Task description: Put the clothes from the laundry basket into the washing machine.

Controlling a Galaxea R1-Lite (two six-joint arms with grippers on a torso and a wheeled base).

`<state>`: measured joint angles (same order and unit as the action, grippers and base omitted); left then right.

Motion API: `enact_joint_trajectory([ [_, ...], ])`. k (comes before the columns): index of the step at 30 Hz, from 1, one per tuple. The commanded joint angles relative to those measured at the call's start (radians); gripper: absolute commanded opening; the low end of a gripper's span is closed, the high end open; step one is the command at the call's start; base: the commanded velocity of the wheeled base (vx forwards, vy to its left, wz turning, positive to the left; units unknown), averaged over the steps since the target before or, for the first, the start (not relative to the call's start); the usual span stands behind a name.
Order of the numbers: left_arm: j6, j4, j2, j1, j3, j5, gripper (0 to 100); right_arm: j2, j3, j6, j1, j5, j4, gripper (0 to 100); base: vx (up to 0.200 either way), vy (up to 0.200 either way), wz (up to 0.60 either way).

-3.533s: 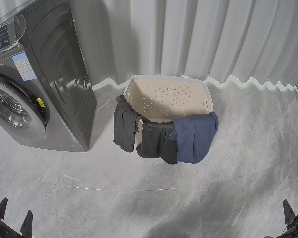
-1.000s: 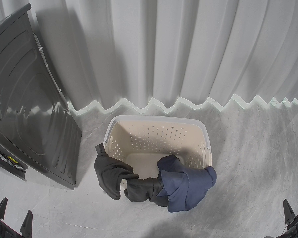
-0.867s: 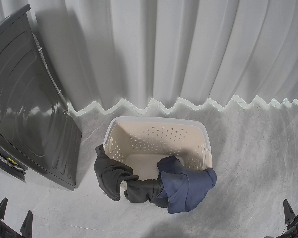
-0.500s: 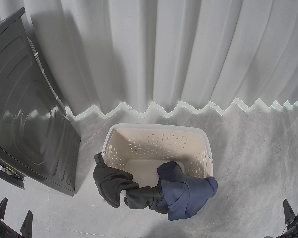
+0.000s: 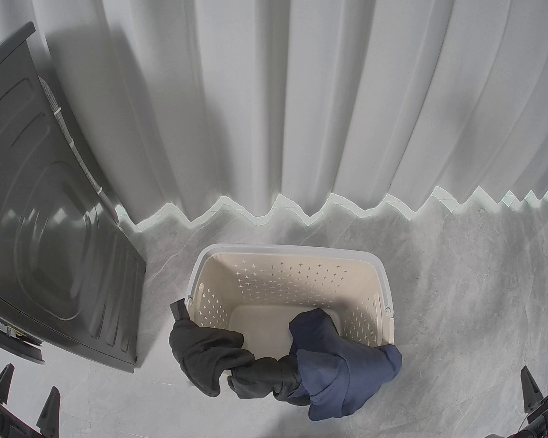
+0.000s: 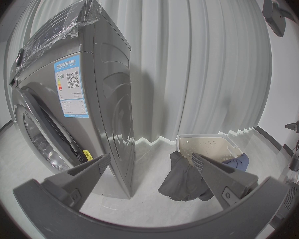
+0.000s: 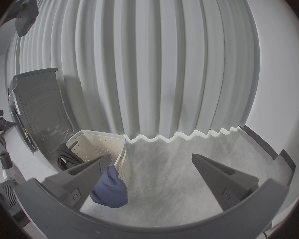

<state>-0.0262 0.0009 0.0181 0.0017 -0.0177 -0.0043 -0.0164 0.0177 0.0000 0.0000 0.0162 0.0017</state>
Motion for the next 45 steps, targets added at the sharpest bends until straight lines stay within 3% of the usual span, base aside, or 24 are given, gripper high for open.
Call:
enact_joint_trajectory([
  [1,-0.001,-0.001,-0.017,0.0,0.016,0.0,100,0.001,-0.016,0.0,0.0,0.001,0.0,100,0.2,0.0,0.0],
  [5,-0.001,0.001,-0.017,0.0,0.016,0.0,100,0.001,-0.016,0.0,0.0,0.001,0.0,100,0.2,0.0,0.0],
  [14,-0.001,0.001,-0.017,0.0,0.016,0.0,100,0.001,-0.016,0.0,0.0,0.001,0.0,100,0.0,0.0,0.0],
  [20,-0.001,0.001,-0.017,0.0,0.016,0.0,100,0.001,-0.016,0.0,0.0,0.002,0.0,100,0.2,0.0,0.0],
  [29,-0.001,-0.001,-0.017,0.0,0.016,0.001,100,0.001,-0.016,0.002,0.0,0.001,0.0,100,0.0,0.0,0.0],
  [45,0.0,0.001,-0.017,0.0,0.016,0.0,100,0.001,-0.016,0.0,0.0,0.001,0.0,100,0.2,0.0,0.0],
])
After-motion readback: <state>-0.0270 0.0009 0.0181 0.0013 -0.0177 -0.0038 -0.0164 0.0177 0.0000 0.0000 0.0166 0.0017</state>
